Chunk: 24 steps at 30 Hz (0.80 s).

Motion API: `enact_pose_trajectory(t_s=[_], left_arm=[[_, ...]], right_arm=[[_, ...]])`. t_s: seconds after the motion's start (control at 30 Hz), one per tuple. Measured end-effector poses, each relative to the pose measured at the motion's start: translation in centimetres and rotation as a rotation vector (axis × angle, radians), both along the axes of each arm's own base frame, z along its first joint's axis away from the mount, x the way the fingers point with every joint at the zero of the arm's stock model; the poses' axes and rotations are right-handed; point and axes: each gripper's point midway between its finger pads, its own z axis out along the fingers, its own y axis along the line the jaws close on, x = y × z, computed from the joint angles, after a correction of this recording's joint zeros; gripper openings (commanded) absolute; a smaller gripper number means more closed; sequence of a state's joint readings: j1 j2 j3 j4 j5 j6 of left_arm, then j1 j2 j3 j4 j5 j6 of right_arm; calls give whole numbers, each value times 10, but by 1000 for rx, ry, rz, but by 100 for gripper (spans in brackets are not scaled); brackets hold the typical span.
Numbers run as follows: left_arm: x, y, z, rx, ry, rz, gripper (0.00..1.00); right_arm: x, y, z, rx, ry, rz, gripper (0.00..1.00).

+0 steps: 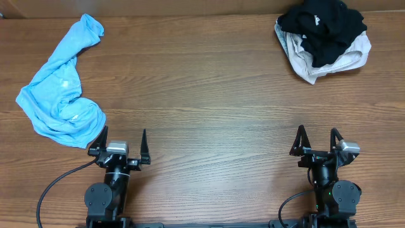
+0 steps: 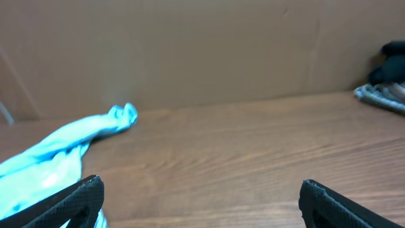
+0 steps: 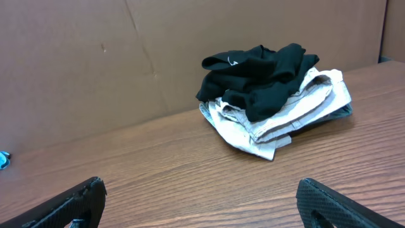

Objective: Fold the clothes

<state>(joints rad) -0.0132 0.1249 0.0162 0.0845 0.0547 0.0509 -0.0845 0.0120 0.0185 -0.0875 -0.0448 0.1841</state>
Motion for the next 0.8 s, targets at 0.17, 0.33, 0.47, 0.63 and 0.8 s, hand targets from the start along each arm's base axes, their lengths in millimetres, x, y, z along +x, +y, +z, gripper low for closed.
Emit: enact_pose_trajectory(t_s=[0.17, 0.33, 0.47, 0.63, 0.8], left_arm=[[-5, 12, 0, 0, -14, 52, 100], [-7, 18, -16, -1, 50, 76, 100], [-7, 20, -17, -1, 56, 86, 100], [-7, 20, -18, -1, 57, 86, 100], [-7, 20, -18, -1, 57, 86, 100]], right_arm=[[0, 0, 0, -1, 0, 0, 100], [0, 0, 0, -1, 0, 0, 100], [0, 0, 0, 0, 0, 0, 100], [0, 0, 0, 0, 1, 0, 100], [0, 0, 0, 0, 0, 0, 100]])
